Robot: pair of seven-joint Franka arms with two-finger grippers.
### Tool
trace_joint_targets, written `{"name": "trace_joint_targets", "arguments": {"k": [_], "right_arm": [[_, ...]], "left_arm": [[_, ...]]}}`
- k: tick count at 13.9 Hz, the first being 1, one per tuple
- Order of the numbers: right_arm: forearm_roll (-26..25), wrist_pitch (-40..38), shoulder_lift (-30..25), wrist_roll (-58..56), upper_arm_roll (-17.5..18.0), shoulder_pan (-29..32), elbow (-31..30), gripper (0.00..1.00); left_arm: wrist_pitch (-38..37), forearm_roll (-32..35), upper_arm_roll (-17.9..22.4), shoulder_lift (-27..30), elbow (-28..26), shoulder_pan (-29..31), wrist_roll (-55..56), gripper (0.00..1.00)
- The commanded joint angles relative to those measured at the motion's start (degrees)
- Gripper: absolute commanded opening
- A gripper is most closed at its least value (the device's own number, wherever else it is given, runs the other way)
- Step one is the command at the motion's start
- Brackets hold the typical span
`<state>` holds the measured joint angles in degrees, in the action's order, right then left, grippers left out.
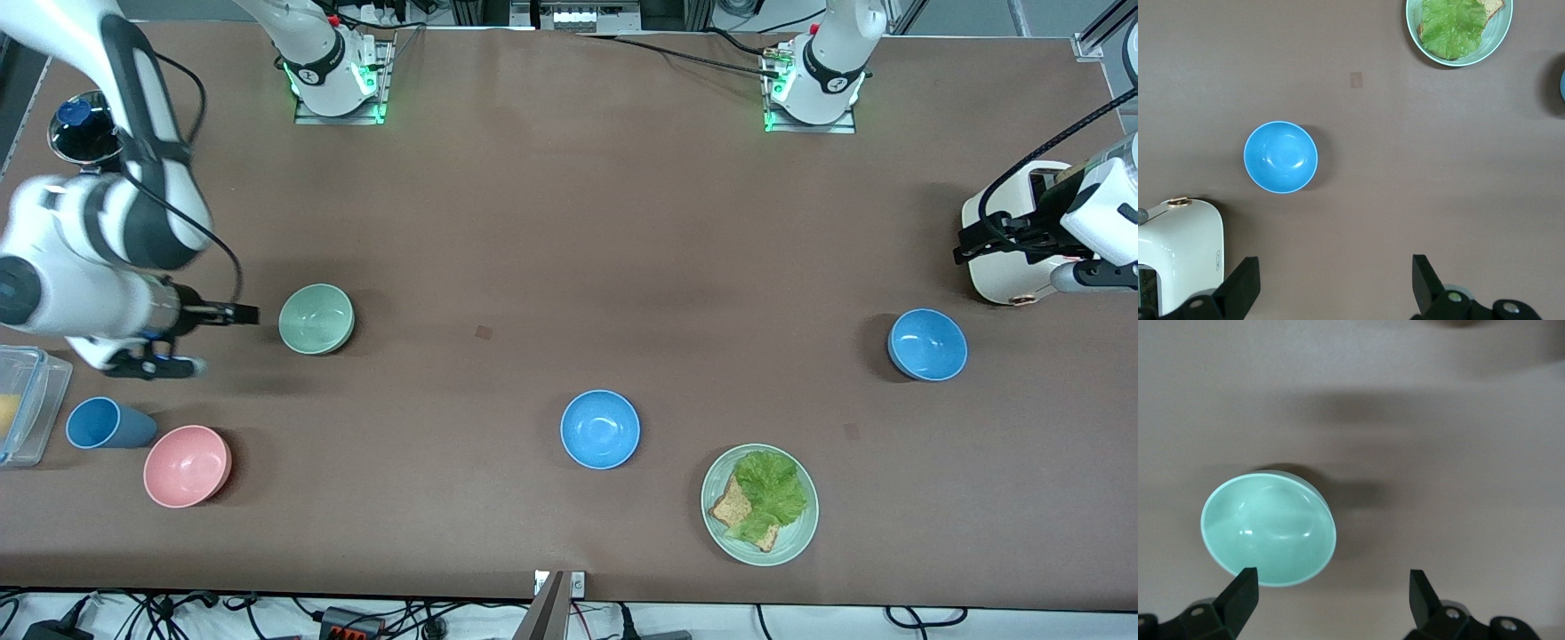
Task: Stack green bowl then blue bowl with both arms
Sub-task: 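Reach the right gripper down to the pale green bowl rim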
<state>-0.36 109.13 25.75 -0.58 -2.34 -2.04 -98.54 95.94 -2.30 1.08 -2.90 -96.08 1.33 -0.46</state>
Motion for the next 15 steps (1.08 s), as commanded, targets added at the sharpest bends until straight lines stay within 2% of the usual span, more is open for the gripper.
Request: {"name": "trace_joint_targets", "arguments": {"k": [1,5,8,12,14,15], "right_arm": [[-0.96,1.61,2.97,0.41,0.06,-0.95,0.36,1.0],[-0.52,4.68,7.19,-0.03,0.14,-0.86,0.36,1.0],[-0.52,4.69,7.82,-0.39,0.14,-0.86,-0.86,0.98],[-0.52,4.34,8.61,-0.39,0.14,-0.59,-1.66,0.54],[-0.17,3.9,8.61,-0.39,0.14,-0.59,-1.66,0.23],[0.0,3.9,8.44,-0.39,0.14,-0.51,-1.66,0.0]], "left_arm": [[-1.01,0.37,-0.55,0.35,0.55,-0.01,-0.06,1.0],[-1.01,0.37,-0.55,0.35,0.55,0.07,-0.06,1.0],[-1.01,0.37,-0.55,0.35,0.63,0.07,-0.06,1.0],[-1.19,0.37,-0.55,0.35,0.63,0.07,-0.06,1.0],[-1.19,0.37,-0.55,0.35,0.63,0.07,0.02,1.0],[-1.19,0.37,-0.55,0.35,0.63,0.07,0.11,1.0]]}}
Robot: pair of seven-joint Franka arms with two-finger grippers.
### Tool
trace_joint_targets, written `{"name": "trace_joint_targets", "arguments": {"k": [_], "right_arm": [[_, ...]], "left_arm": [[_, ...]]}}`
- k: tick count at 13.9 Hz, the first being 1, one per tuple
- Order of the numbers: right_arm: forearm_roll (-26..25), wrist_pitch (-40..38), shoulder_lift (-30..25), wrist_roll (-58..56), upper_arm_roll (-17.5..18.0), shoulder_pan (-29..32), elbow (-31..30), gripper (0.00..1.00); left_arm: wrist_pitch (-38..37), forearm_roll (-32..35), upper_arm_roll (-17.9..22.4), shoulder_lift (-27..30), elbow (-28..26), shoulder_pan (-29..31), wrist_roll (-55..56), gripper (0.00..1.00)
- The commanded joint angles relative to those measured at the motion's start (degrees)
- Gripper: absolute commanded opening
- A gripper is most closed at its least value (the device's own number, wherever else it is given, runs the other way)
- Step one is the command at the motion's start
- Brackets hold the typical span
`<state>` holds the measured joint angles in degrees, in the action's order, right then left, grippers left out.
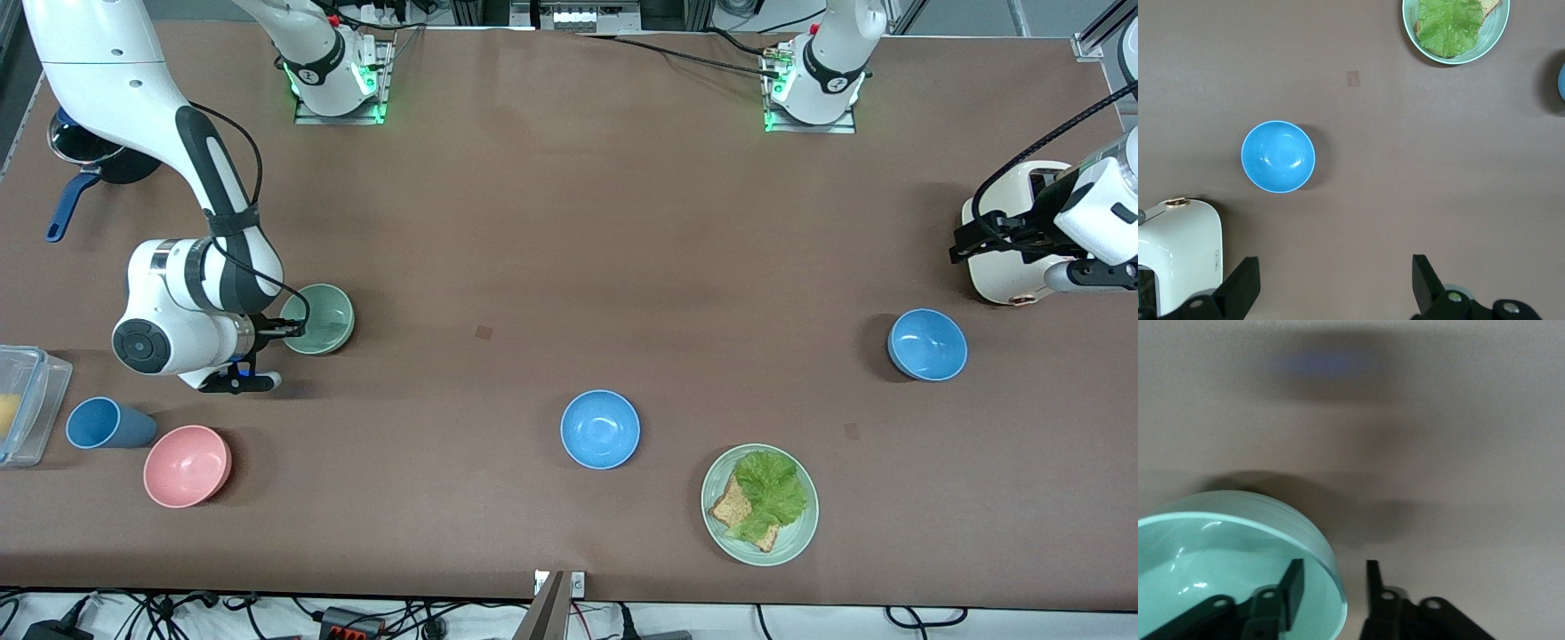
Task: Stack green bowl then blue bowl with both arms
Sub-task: 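Close the right gripper on the green bowl rim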
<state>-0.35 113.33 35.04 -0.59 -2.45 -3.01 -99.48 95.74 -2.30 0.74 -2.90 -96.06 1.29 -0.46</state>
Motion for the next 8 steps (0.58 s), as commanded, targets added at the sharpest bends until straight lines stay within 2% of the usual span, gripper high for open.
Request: {"name": "trace_joint_targets", "arguments": {"k": [1,4,8], "right_arm": [[0.18,-0.39,-0.94,-0.2,0.26,0.38,-0.72,0.0],[0.18,-0.39,-0.94,-0.28,0.34,0.29,-0.72,0.0],[2.54,-2.41,-2.6,0.33,5.08,0.12,0.68,0.0]], "left_arm": [[-1.0,0.37,-0.21,0.35,0.61,0.11,0.02,1.0],[-1.0,0.37,-0.21,0.35,0.61,0.11,-0.06,1.0],[-1.0,0.37,-0.21,0.35,0.53,0.11,0.02,1.0]]}}
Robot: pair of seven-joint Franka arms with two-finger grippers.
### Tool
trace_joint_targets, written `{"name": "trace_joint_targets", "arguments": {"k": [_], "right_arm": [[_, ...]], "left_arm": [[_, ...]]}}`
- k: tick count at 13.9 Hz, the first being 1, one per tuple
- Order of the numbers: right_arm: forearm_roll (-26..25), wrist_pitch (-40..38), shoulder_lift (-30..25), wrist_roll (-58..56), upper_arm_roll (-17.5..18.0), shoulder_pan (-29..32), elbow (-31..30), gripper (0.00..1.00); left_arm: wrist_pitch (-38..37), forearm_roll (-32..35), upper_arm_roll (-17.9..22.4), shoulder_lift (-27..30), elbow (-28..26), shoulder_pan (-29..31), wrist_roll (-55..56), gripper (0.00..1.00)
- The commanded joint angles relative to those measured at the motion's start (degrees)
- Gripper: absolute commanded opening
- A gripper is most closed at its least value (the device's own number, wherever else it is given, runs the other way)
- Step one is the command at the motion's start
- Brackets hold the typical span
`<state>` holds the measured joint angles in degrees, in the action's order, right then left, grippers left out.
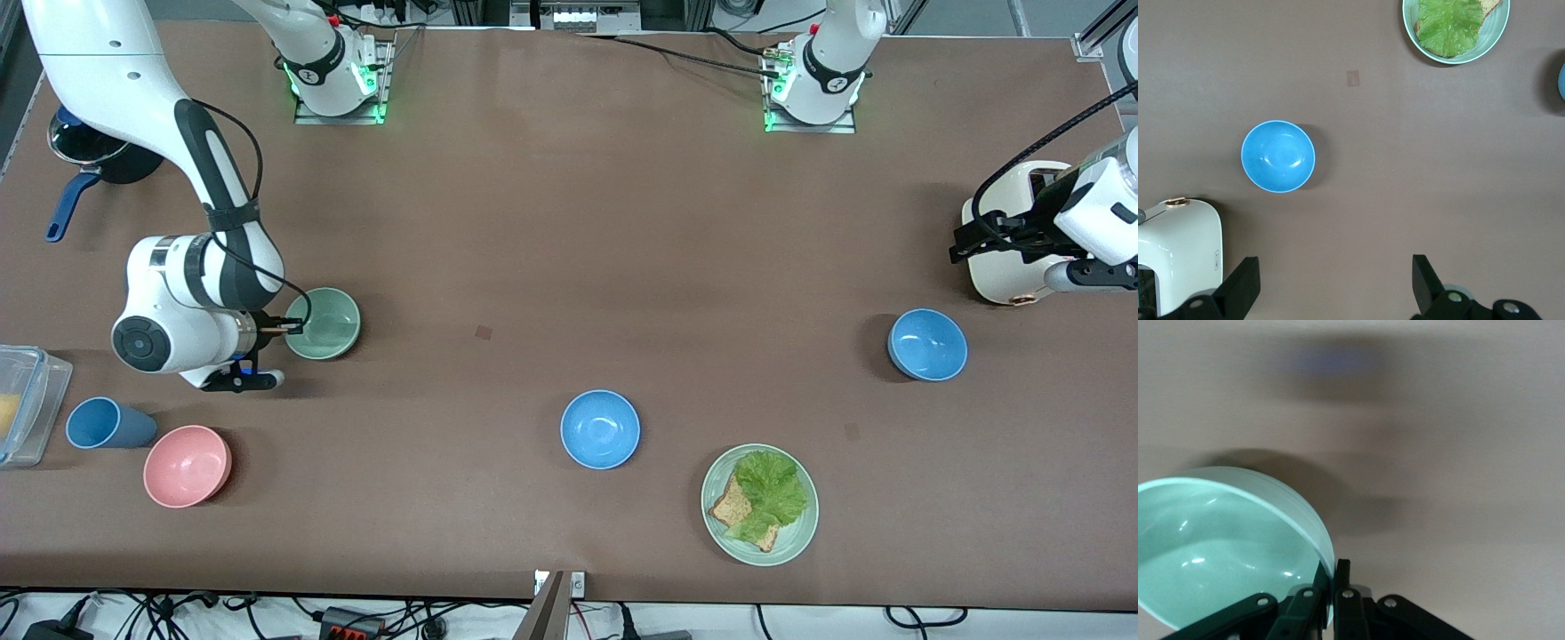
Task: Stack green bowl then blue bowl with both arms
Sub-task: 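Close the right gripper on the green bowl rim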
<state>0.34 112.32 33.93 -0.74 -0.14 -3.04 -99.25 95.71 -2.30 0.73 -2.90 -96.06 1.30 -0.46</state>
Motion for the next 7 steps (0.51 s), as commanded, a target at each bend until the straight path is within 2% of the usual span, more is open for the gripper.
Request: {"name": "trace_joint_targets", "arguments": {"k": [1,4,5,7], "right_arm": [[2.38,-1.67,-1.93,0.65,4.25,0.14,1.42,0.0],[3.43,-1.85,-1.67,3.7,10.57,-0.73,5.02,0.0],[3.52,-1.67,-1.24,7.73,11.73,-2.31,5.9,0.0],[3.35,-0.88,-0.01,13.81,11.83,-9.31,6.7,0.0]], "left_arm": [[-0.96,0.37,-0.21,0.35,0.61,0.11,0.02,1.0],[-0.96,0.37,-0.21,0.35,0.61,0.02,0.02,1.0],[-0.96,0.37,-0.21,0.27,0.61,0.02,0.02,1.0],[-0.96,0.37,-0.21,0.27,0.61,0.11,-0.06,1.0]]}}
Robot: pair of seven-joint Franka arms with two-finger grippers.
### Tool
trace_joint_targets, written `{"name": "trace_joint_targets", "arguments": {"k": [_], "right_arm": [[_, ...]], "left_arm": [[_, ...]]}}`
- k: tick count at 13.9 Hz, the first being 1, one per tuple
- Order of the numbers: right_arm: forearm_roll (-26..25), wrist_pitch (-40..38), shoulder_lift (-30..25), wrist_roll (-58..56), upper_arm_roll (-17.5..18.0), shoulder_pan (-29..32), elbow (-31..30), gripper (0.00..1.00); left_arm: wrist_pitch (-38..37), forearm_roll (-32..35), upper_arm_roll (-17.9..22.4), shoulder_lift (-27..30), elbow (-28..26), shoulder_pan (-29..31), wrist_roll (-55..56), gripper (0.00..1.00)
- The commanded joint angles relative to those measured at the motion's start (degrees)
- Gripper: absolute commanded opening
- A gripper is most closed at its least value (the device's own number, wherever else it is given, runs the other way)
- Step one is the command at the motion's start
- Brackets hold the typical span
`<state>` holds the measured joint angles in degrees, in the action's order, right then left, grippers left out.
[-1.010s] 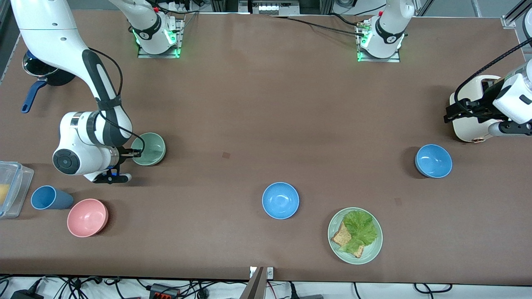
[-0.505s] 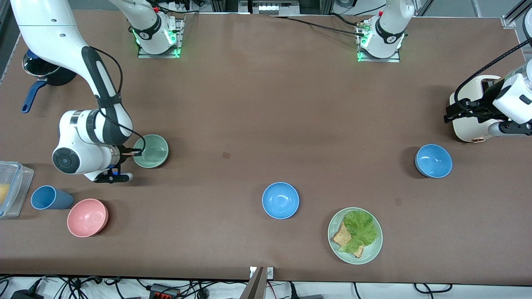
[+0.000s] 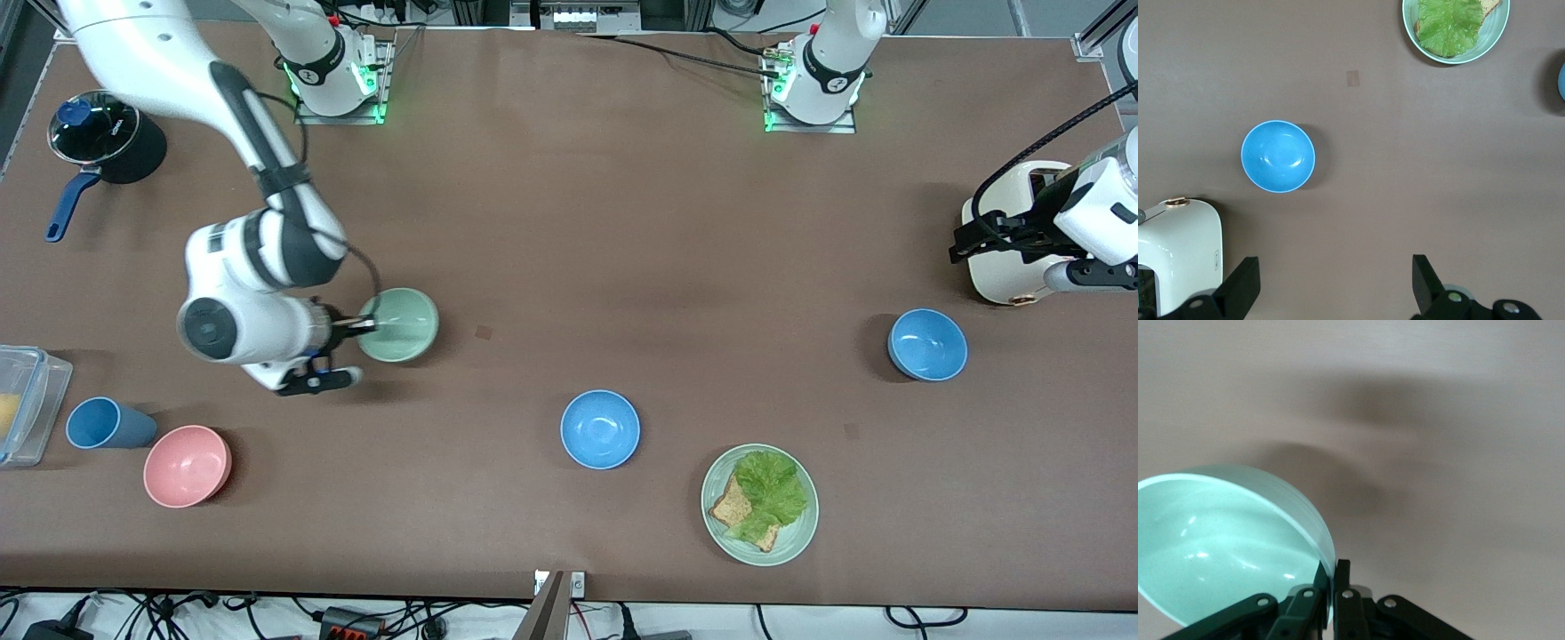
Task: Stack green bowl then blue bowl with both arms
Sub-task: 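Slide the green bowl with the right gripper toward the table middle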
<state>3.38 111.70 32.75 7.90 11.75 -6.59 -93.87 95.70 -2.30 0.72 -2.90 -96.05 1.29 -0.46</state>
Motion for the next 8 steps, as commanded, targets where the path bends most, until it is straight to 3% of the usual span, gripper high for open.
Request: {"name": "trace_joint_targets", "arguments": {"k": [1,3,8], "right_arm": [[0.32,-0.08,2.22,6.5,-0.06,-8.16,2.62,0.0],[2.06,-0.86,5.12,10.26,0.11,-11.77,7.19,0.0],[3.39,-0.16,6.97,15.64,0.03,-17.76,7.29,0.0]], "left_arm": [[-0.95,0.37,-0.19,0.26,0.61,0.12,-0.06,1.0],[-0.95,0.37,-0.19,0.35,0.61,0.12,-0.06,1.0],[-0.95,0.37,-0.19,0.26,0.61,0.12,-0.06,1.0]]}}
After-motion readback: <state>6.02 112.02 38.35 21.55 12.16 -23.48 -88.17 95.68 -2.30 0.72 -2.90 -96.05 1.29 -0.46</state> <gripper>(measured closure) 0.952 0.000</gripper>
